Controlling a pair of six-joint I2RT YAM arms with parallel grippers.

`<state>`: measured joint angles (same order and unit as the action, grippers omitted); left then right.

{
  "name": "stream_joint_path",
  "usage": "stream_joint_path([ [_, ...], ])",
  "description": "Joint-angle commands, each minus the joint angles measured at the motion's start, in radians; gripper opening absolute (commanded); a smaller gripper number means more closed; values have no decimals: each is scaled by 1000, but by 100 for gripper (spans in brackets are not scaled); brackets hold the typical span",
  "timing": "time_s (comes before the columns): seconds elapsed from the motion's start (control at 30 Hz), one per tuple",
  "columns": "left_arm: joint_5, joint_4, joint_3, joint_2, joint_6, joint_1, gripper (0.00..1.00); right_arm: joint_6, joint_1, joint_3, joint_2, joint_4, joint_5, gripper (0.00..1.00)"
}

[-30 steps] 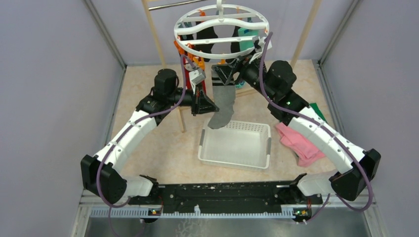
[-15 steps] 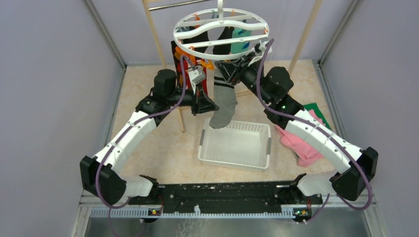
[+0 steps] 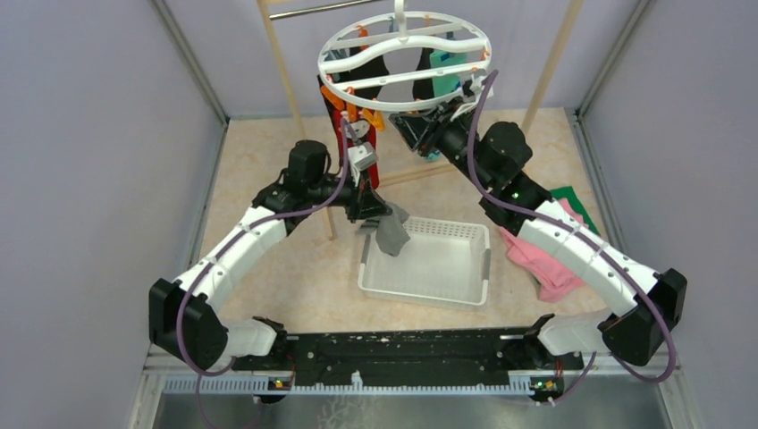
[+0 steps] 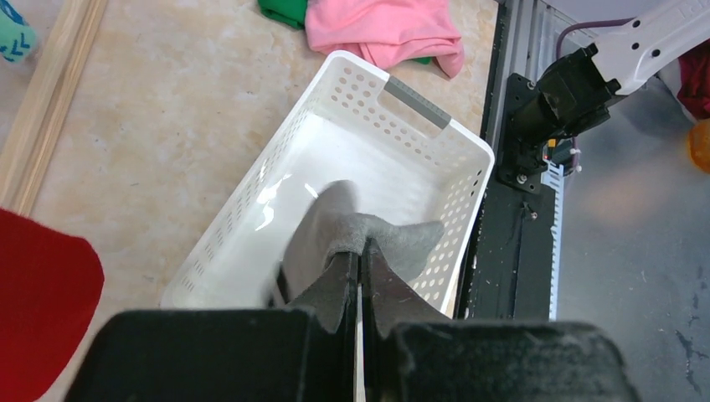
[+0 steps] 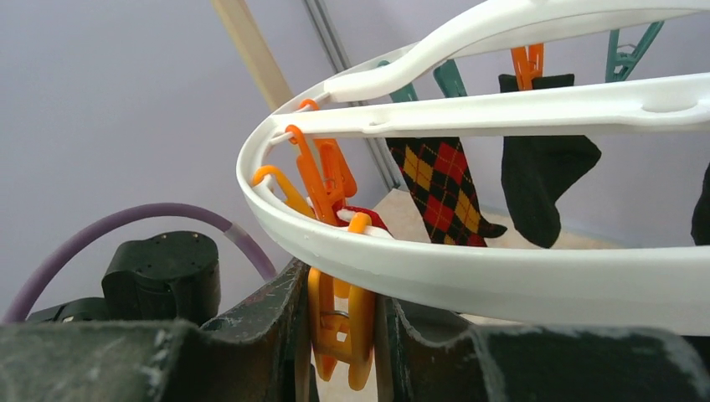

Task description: Remove the socks clipped to the hanger

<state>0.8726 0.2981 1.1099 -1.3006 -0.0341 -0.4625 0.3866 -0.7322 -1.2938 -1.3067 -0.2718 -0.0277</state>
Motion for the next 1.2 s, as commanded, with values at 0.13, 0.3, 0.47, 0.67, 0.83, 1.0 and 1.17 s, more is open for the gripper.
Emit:
stream_joint_path([
  [0.13, 14, 91, -19, -24, -187, -58, 34, 23, -9, 59, 82, 72, -1, 60],
  [0.3, -27, 214, -41, -12, -338, -65, 83, 43, -8, 158, 167, 124, -1, 81],
  [0.47, -83, 277, -31, 33, -406, -65, 99, 35, -9, 256, 299, 229, 57, 91],
  [0.67, -138, 257, -12, 98, -344, -64, 99, -24, 95, 298, 388, 369, 138, 94],
  [0.83, -137, 253, 35, 109, -302, -63, 99, -116, 201, 276, 326, 347, 119, 98],
  [1.0, -133, 294, 79, 106, -313, -63, 99, -207, 341, 223, 180, 234, 42, 99],
  [1.17, -135, 329, 110, 111, -319, -61, 99, -277, 439, 197, 51, 50, -173, 99],
])
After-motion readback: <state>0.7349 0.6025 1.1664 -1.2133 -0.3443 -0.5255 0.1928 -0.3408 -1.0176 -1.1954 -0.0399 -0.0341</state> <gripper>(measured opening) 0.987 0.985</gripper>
